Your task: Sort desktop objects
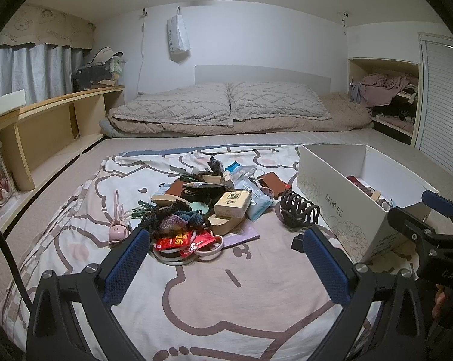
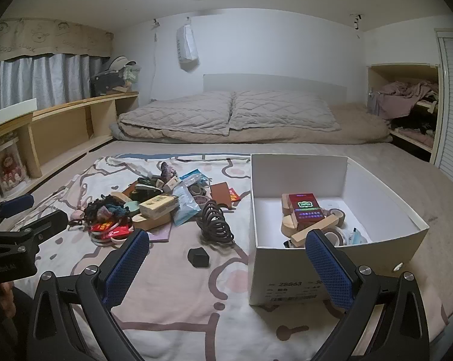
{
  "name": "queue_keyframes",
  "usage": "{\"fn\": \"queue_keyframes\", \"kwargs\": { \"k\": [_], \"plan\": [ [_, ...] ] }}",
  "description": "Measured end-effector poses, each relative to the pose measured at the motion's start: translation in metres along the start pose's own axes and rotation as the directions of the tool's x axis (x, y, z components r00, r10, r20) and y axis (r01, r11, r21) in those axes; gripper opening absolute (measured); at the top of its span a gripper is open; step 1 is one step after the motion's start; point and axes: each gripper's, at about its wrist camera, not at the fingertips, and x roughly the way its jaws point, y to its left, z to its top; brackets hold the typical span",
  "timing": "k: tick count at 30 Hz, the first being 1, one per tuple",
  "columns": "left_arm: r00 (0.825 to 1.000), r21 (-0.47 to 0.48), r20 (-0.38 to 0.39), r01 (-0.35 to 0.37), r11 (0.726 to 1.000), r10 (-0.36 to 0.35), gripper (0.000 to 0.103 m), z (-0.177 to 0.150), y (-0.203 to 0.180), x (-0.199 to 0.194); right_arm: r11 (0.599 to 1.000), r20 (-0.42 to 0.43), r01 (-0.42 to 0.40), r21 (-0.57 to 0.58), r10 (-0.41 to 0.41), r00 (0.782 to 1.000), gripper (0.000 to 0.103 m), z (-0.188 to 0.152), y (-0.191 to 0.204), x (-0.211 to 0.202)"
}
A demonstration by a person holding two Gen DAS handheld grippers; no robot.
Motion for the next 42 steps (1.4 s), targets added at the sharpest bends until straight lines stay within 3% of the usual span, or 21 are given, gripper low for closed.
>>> {"fn": "queue_keyframes", "kwargs": {
  "k": [24, 35, 42],
  "plan": [
    [0.998, -0.048, -0.059, -0.027, 0.998, 0.024, 0.103, -0.009, 0.018, 0.018, 0.997, -0.057, -0.070, 0.010, 0.070, 0.996, 0.103, -0.002, 0.015, 0.018],
    [0.991, -0.096, -0.099, -0.096, 0.991, 0.087, 0.103, -0.007, 0.042, 0.033, 0.983, -0.148, -0.178, 0.039, 0.182, 0.972, 0.103, -0.004, 0.030, 0.047],
    [0.984, -0.129, -0.134, -0.136, 0.982, 0.119, 0.103, -0.005, 0.064, 0.047, 0.982, -0.234, -0.188, 0.034, 0.191, 0.953, 0.103, -0.007, 0.038, 0.075]
  ]
}}
